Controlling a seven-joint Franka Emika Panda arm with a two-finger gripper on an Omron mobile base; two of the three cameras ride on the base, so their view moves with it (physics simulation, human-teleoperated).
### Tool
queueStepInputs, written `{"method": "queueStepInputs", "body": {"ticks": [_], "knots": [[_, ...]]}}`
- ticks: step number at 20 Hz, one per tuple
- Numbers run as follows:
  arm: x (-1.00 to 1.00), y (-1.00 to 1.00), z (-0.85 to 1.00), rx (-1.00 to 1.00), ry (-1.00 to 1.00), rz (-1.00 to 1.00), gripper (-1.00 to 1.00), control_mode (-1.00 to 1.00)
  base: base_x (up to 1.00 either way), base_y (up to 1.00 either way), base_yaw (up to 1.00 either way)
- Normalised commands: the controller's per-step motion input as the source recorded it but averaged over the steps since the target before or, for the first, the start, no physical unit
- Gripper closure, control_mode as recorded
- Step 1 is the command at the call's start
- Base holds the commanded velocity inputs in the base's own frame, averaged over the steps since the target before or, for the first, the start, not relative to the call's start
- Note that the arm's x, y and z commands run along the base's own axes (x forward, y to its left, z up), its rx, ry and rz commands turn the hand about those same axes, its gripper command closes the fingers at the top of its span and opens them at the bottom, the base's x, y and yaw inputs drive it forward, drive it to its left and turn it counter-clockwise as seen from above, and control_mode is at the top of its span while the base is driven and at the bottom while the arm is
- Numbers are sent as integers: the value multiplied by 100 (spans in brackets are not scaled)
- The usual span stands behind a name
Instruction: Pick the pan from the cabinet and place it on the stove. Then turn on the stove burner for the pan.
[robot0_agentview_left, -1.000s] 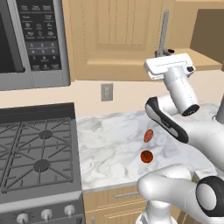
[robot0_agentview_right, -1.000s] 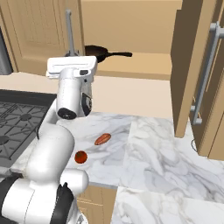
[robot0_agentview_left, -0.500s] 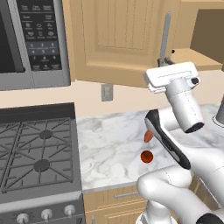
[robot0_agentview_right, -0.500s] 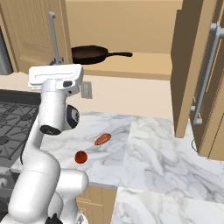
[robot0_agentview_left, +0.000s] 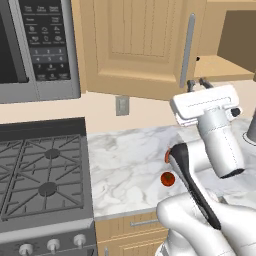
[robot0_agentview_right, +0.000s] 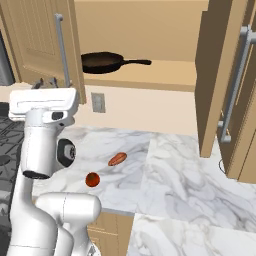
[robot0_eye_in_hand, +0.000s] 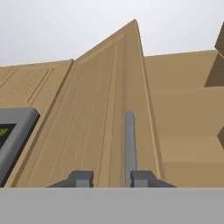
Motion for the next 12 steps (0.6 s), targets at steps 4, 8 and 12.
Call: {"method": "queueStepInputs", "body": {"ticks": [4, 8, 12], "knots": [[-92, -36, 6, 4, -12, 0, -100, -100, 0, 0, 0], [-81, -67, 5, 7, -6, 4, -100, -100, 0, 0, 0], [-48, -79, 13, 8, 0, 13, -100, -100, 0, 0, 0]]}}
